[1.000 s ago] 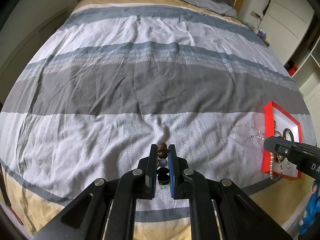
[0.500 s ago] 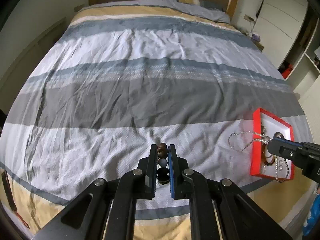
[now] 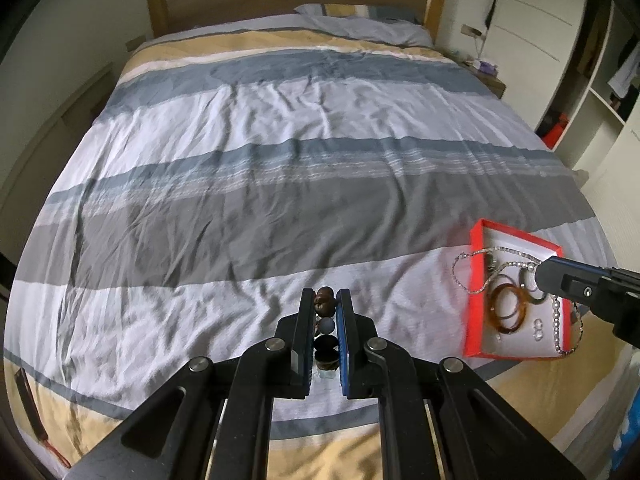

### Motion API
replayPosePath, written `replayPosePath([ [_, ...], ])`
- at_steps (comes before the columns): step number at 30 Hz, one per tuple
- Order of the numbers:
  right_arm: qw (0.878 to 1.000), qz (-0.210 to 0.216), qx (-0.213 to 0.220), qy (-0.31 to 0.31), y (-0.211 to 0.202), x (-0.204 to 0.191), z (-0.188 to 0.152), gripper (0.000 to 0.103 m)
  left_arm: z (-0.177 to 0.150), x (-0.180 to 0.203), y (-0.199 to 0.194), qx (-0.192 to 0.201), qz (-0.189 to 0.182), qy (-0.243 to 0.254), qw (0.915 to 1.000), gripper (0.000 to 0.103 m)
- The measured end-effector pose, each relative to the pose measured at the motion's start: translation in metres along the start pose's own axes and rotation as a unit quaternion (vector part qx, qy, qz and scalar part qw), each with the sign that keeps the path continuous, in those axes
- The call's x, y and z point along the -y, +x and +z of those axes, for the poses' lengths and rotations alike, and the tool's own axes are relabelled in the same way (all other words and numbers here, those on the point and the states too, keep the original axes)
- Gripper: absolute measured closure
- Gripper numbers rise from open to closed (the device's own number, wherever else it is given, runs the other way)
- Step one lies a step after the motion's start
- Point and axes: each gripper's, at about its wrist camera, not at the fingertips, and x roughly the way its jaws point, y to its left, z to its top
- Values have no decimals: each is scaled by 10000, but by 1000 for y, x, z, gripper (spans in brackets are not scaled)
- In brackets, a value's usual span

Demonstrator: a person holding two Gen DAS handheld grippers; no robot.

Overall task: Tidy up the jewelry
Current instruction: 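Carry the beaded bracelet and necklace into the red box while both tools release them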

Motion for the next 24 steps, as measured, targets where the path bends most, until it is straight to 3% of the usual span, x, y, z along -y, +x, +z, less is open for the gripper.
replayPosePath([
  [13,9981,-305,392,376,-53,62,2,91,21,83,-1,90,-423,441,9981,93],
  [24,9916,-593,677,933,-87,133,-15,91,32,173,3,129,-810,1079,9908,93],
])
